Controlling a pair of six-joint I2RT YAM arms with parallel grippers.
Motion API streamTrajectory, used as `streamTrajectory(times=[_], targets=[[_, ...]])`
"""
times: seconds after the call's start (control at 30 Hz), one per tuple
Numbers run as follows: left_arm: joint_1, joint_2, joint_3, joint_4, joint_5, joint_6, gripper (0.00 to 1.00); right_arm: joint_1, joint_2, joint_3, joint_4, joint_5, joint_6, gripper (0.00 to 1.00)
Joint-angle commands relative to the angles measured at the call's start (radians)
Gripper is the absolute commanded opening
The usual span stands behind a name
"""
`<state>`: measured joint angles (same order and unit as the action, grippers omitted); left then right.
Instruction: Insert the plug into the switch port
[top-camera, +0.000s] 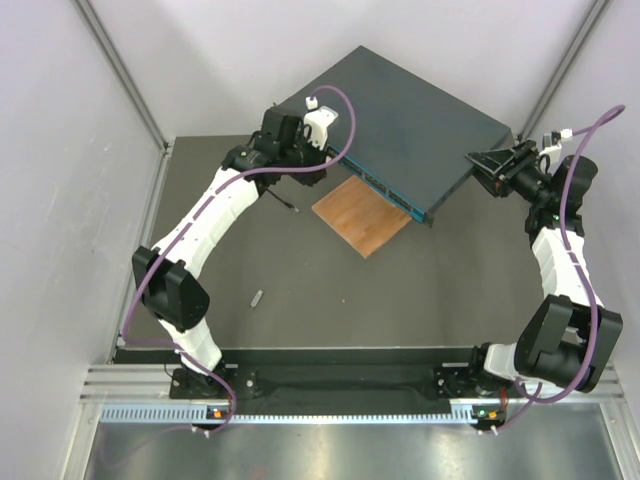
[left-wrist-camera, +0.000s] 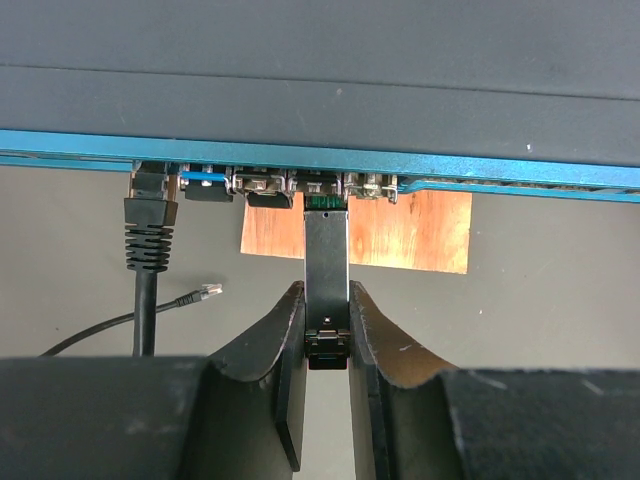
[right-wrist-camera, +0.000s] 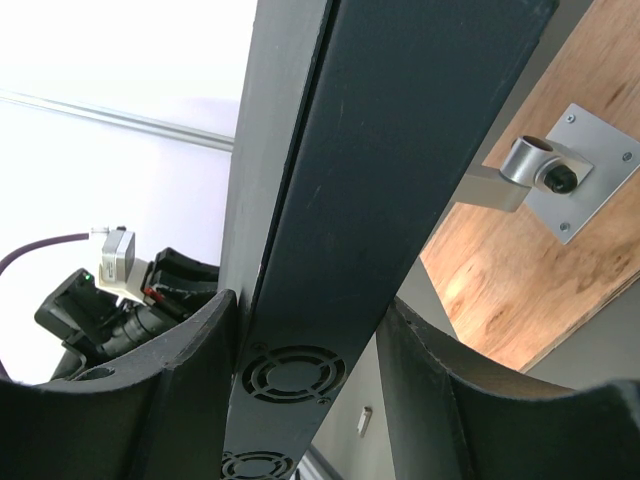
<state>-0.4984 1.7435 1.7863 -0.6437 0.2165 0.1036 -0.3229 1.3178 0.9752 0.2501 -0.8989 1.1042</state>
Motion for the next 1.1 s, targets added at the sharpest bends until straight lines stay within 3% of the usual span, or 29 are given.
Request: streamTrajectory(times=[0.0, 1.07], targets=[[0.003, -0.002, 0.03, 0.061, -0.017, 0.005, 0.0, 0.016, -0.008, -0.003, 0.061, -0.021, -0.03, 0.0], [0.012, -0.067, 0.001, 0.019, -0.011, 0.034, 0.0, 0.016, -0.011, 0.002, 0.067, -0.017, -0.021, 0.0]])
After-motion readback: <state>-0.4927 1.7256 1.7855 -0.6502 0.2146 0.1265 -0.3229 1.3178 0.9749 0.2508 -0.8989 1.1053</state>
